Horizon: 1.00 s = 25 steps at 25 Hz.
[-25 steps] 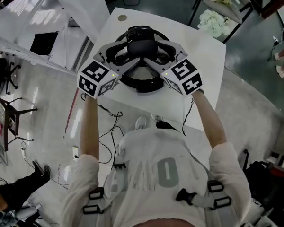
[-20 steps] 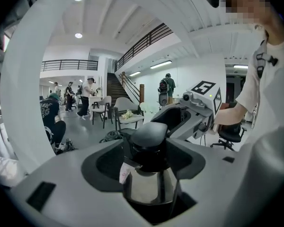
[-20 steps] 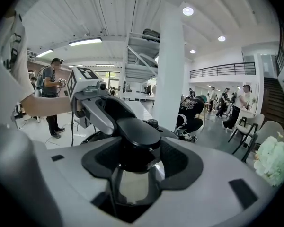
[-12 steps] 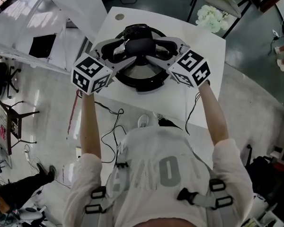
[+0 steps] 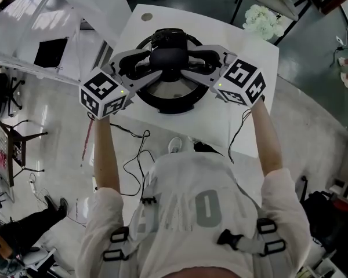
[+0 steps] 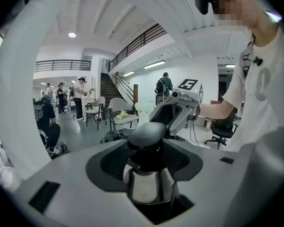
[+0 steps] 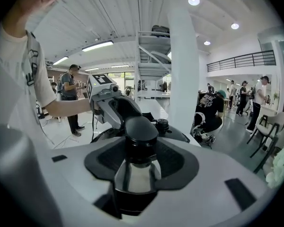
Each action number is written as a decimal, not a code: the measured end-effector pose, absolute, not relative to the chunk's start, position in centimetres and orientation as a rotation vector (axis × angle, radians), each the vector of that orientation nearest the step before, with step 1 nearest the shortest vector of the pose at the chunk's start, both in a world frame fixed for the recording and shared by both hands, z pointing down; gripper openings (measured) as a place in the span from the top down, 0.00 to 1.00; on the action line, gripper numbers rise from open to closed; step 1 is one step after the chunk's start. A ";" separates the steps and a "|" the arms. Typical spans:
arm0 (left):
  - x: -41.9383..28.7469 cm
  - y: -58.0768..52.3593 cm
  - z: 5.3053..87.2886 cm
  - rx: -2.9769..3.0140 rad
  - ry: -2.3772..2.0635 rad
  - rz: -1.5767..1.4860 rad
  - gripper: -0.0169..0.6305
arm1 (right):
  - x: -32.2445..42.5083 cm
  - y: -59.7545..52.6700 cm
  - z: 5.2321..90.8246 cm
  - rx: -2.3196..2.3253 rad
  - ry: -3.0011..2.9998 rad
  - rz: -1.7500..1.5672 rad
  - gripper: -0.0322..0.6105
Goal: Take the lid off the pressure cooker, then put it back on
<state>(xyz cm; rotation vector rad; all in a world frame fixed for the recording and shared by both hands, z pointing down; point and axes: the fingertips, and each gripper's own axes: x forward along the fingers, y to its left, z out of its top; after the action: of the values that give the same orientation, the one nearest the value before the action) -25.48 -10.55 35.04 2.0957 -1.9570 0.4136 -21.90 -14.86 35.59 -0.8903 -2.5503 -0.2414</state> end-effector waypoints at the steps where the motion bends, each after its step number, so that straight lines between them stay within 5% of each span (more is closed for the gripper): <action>1: -25.3 -10.6 35.0 2.116 -1.937 0.408 0.62 | -21.9 -14.9 35.6 -0.911 -2.549 -0.248 0.63; 10: -25.1 -10.6 35.0 2.240 -1.869 0.409 0.62 | -23.0 -13.7 35.9 -1.019 -2.465 -0.345 0.57; 25: -25.8 -11.2 35.2 2.403 -1.518 0.503 0.62 | -22.5 -13.6 36.3 -0.438 -2.559 -0.127 0.58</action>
<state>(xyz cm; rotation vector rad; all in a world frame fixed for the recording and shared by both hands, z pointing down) -25.80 -11.18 35.22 2.4029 -1.5183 0.5033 -22.52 -13.63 36.26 -0.4375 -2.5591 -0.1275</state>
